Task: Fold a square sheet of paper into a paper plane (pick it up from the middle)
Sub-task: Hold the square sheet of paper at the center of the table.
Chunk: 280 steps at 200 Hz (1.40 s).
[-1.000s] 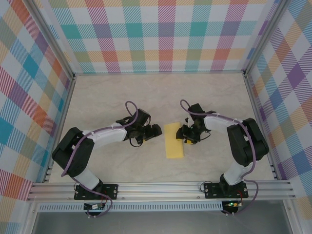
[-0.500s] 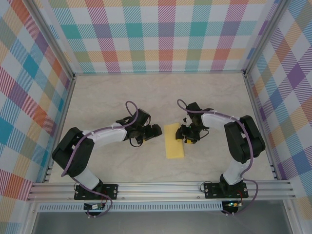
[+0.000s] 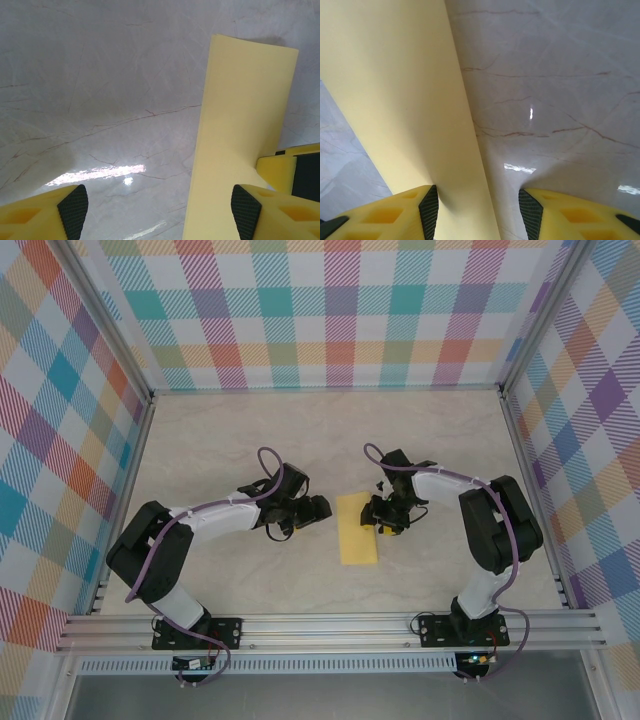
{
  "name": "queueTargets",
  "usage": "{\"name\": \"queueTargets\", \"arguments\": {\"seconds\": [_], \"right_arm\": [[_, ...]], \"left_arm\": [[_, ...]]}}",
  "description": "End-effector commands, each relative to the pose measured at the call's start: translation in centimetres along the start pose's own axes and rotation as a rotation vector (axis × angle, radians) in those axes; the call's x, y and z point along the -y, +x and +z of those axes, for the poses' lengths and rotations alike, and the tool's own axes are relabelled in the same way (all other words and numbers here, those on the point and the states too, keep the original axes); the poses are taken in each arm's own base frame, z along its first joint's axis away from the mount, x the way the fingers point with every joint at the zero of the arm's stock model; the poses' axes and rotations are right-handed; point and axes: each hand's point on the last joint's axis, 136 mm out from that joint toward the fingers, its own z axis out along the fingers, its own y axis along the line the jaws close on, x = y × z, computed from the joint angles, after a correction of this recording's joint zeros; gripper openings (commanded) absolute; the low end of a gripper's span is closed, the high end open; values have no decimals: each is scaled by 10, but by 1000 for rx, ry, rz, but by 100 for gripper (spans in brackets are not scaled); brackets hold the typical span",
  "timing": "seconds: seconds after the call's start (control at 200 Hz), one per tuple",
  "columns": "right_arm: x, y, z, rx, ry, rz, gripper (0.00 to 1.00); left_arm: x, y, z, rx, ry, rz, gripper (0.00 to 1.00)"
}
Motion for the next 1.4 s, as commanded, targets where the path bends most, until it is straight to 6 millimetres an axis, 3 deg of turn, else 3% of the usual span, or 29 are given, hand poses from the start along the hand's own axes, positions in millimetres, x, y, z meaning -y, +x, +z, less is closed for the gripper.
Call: {"name": "queueTargets", "arguments": {"seconds": [0.0,0.105,0.18,0.205,0.245,0.45,0.645,0.97,1.295,1.395], "right_arm": [[29,7,30,-37,104,23,51],[30,7,31,-39,109,27,51],[32,9,32,-43,115,28,51],[32,9,32,-44,115,27,51],[33,10,33,-48,115,27,51],[37,12,36,-56,124,30,51],[38,13,37,-57,130,30,51],[36,12,34,-48,119,32,52],[5,-9,-1,48,56,-8,54],[-9,-16,-24,127,15,-36,55]], "left_arm": [[18,1,2,-9,51,23,68],[29,1,5,-13,80,27,52],[41,4,10,-20,112,31,35],[45,5,12,-24,121,32,26],[50,7,17,-29,124,23,0],[75,15,41,-58,178,40,0],[69,23,62,-89,175,20,0],[43,31,75,-97,103,18,0],[12,45,83,-112,35,24,0],[8,47,85,-118,23,27,0]]}}
